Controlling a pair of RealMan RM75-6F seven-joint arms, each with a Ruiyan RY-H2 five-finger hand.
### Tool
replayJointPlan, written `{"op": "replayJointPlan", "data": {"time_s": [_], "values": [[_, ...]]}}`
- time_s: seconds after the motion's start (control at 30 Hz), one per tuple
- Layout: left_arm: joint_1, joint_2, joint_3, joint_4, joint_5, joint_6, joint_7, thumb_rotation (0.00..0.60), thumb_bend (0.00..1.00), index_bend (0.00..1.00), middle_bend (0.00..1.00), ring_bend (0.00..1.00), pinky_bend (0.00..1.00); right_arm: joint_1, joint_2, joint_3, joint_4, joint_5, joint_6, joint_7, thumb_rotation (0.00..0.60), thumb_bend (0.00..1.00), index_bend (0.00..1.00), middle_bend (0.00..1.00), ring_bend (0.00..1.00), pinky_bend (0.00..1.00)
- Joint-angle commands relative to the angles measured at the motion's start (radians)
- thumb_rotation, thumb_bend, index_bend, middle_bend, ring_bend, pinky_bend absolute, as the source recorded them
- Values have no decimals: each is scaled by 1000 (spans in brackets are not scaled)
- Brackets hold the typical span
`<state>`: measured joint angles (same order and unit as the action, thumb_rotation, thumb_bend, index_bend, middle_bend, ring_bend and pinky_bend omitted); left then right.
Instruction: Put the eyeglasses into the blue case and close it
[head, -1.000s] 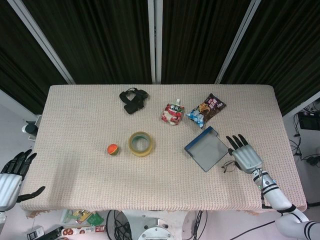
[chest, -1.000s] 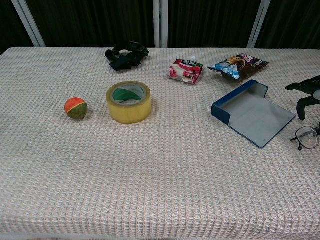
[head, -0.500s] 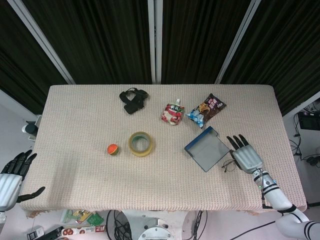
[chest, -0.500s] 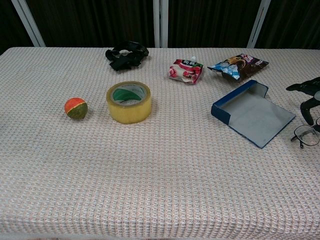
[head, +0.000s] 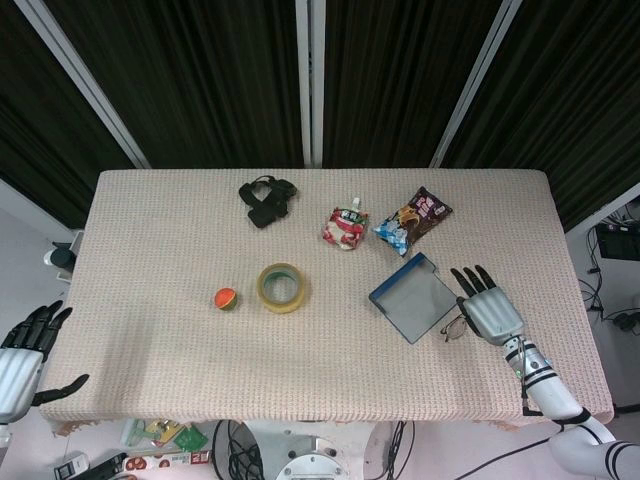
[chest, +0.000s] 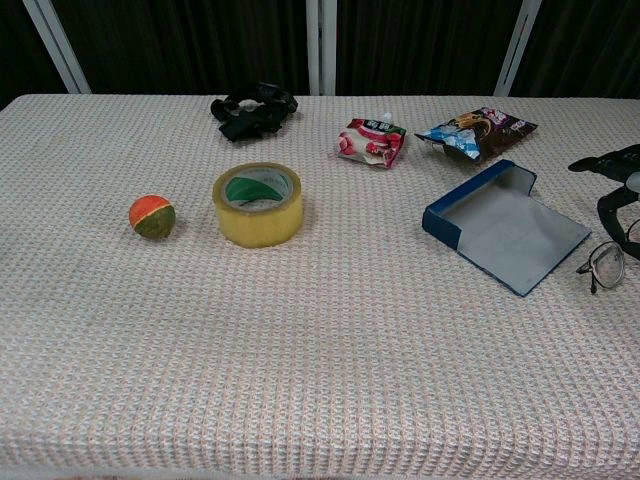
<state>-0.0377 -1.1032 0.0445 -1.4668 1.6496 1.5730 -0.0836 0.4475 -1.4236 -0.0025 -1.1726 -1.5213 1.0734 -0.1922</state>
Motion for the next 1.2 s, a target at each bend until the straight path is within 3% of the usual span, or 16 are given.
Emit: {"op": "replayJointPlan", "data": {"time_s": [0.03, 0.4, 0.67, 1.2], "values": [[1, 1, 0, 1, -1, 2, -2, 472, 127, 31, 35, 57, 193, 5, 0, 8, -17, -9, 16, 4, 600, 427, 677, 0, 0, 0], [-2, 12, 2, 1, 1, -4, -7, 471, 127, 32, 35, 57, 193, 96, -55, 91, -100, 46, -48, -102, 600, 400, 687, 0, 0, 0], [7, 19, 1, 0, -7, 4, -13, 471, 127, 31, 35, 57, 193, 149, -141, 135, -78, 122, -92, -214, 600, 428, 688, 0, 0, 0], [12, 22, -1, 12, -16, 3, -31, 472, 127, 32, 35, 57, 193, 178, -219, 137, 14, 163, -90, -248, 600, 437, 685, 0, 0, 0]]}}
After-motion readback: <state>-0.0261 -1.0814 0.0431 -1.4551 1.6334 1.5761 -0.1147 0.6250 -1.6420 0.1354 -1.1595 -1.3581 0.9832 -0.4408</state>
